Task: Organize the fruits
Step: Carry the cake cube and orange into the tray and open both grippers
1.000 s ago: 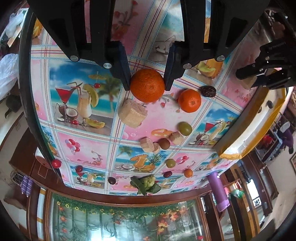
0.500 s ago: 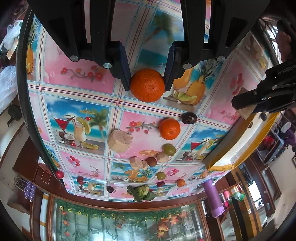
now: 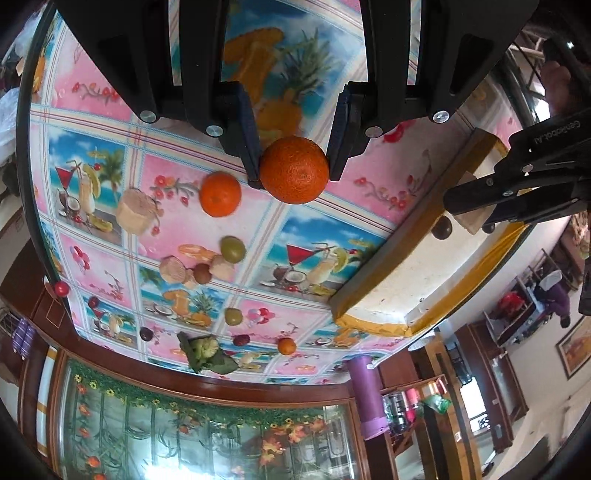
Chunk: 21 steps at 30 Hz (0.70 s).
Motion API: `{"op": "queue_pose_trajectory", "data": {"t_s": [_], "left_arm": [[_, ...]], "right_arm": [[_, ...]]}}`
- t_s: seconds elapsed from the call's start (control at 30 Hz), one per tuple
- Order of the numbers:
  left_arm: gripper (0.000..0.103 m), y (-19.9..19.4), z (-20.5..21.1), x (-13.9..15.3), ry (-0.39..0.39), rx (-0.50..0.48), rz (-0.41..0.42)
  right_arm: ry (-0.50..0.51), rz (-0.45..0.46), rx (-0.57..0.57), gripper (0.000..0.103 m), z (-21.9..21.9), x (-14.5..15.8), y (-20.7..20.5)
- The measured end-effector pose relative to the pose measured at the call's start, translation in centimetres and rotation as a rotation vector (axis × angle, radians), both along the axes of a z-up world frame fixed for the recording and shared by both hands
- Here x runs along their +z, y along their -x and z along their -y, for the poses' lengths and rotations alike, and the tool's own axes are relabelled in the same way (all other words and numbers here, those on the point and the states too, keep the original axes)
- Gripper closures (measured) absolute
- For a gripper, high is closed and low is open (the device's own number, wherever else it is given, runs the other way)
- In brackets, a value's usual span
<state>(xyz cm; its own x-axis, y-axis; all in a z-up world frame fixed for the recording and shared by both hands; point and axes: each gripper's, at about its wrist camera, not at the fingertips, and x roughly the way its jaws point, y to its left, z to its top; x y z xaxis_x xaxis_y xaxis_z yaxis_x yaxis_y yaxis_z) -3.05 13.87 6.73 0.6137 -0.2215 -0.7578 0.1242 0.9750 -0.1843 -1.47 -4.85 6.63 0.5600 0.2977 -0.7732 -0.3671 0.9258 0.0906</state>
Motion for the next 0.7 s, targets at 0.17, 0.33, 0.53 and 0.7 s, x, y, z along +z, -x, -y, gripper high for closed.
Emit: {"op": "queue_pose_trajectory", "data": {"t_s": [0.17, 0.33, 0.53, 0.7], "left_arm": [[0.067, -0.5, -3.8, -0.1, -0.002, 0.07, -0.01], [0.067, -1.5, -7.0, -0.3, -0.019, 0.128, -0.02], [0.067, -3.8, -9.7, -1.3, -0.031, 0.186, -0.057], [0.067, -5.8, -10.9, -2.1, -0.037, 0.208, -0.085]], "right_arm": [[-0.006, 0.009, 0.048, 0.069, -3.1, 0.6, -1.4], [-0.034, -0.005, 0.09, 0.069, -6.2, 0.9, -3.1], [-0.033, -0.023, 0.145, 0.069, -10.5, 0.9, -5.3], [-0.035, -0.042, 0.186, 0.069, -13.8, 0.1, -7.2]]}}
